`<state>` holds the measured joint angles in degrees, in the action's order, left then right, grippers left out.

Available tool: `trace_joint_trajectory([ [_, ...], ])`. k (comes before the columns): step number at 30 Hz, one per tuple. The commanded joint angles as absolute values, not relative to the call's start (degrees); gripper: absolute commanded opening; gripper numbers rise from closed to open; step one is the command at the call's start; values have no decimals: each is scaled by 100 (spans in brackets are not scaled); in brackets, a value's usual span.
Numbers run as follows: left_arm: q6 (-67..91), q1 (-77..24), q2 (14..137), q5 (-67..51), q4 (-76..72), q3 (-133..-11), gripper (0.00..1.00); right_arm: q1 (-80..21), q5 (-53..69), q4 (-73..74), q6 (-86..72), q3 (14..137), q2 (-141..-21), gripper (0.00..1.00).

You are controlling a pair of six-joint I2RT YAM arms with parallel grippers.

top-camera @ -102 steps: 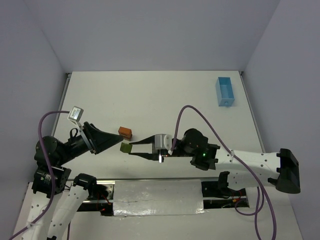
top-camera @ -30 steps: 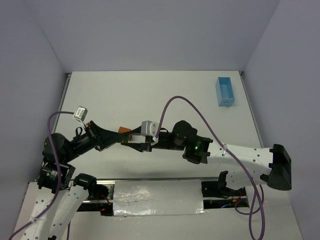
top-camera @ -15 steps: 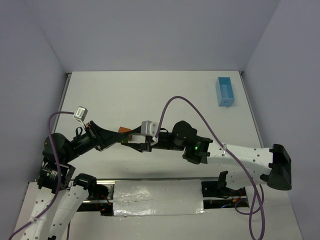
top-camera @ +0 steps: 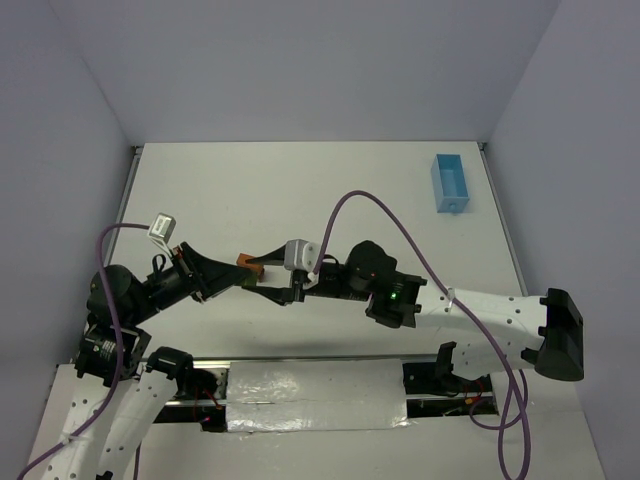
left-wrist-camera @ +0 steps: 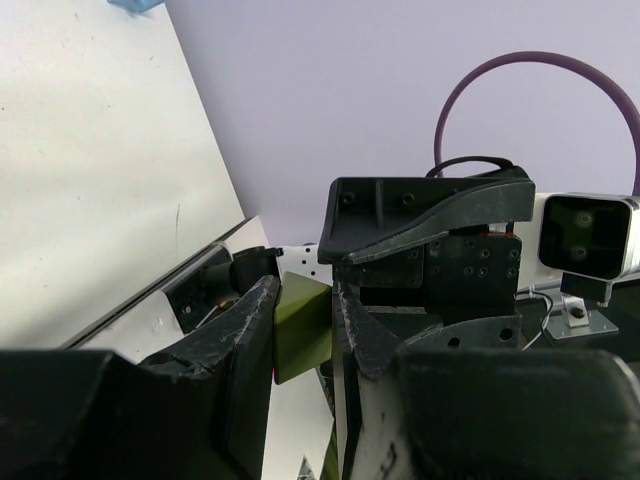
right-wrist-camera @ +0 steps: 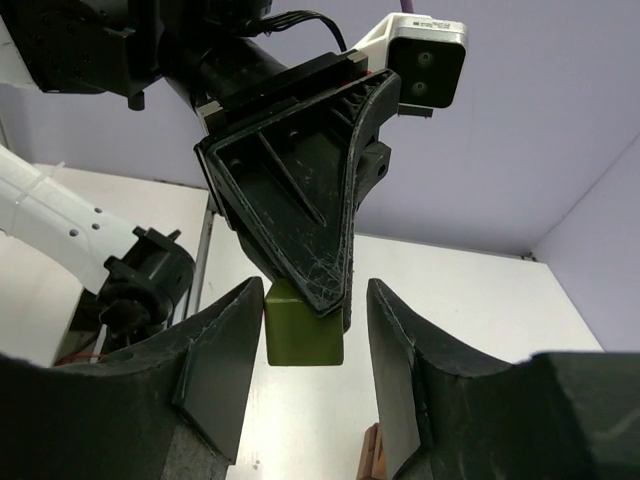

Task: Build the wood block tower

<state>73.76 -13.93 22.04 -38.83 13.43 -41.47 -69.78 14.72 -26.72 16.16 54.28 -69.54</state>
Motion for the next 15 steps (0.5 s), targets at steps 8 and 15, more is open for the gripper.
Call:
trace_joint_trajectory([
  [8, 7304, -1415, 2215, -3946, 1169, -4219, 0, -6970, 1494, -2839, 1635, 5572, -6899, 55],
  [15, 7312, -1415, 2206, -3938, 1134, -4236, 0, -6908, 1503, -2856, 1582, 5520, -6899, 55],
])
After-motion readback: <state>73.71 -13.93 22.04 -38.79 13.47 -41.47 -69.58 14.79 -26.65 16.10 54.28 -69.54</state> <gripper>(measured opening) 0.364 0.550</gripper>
